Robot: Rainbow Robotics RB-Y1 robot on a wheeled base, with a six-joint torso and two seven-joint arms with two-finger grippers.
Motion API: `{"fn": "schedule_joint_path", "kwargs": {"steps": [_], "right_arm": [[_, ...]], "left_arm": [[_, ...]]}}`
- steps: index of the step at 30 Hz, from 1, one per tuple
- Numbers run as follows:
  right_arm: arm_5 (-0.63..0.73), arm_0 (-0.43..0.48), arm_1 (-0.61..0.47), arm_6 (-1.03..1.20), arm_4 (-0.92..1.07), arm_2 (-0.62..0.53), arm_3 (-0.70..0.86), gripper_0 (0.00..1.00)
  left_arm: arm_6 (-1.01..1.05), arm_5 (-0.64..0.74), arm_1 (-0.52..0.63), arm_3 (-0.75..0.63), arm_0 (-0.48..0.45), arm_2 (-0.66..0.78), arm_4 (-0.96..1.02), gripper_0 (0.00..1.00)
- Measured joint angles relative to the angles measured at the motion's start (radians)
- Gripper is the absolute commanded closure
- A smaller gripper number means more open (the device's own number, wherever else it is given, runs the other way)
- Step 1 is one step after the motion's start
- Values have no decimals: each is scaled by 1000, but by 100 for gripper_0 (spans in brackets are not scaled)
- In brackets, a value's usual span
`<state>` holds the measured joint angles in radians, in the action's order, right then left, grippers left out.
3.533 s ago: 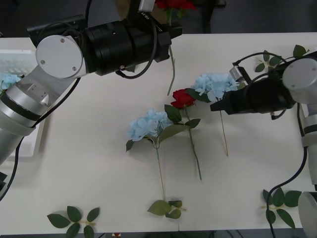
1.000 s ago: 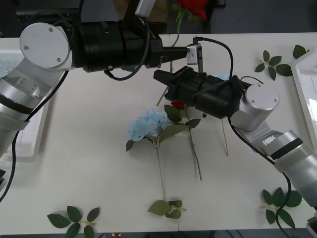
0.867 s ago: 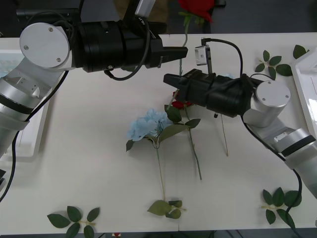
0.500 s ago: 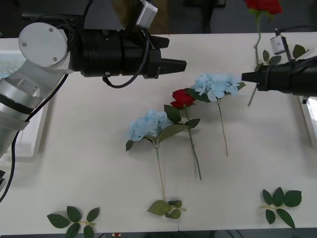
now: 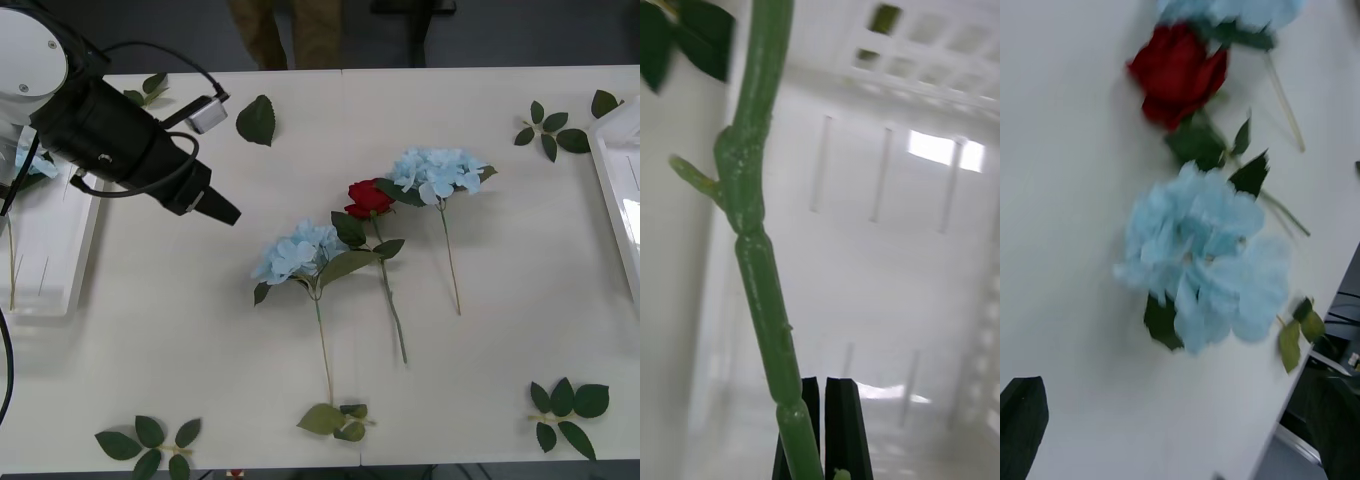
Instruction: Place the red flowers into the right box and the blue flowers into the left box. If a person shows an open palm, hand one flower to the person first, then continue sorting.
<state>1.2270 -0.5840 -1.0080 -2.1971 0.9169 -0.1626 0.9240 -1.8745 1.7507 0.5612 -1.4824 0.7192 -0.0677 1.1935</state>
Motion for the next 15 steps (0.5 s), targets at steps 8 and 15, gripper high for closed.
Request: {"fn": "schedule_joint_path", "kwargs": {"steps": [8, 15], "right_arm": [[-156, 0, 0, 2, -215, 62, -75, 100], [-211, 0, 1, 131, -248, 223, -76, 100]], "left_arm": [[330, 159, -2, -94, 2, 19, -153, 0], [825, 160, -2, -200, 2, -92, -202, 0]]}}
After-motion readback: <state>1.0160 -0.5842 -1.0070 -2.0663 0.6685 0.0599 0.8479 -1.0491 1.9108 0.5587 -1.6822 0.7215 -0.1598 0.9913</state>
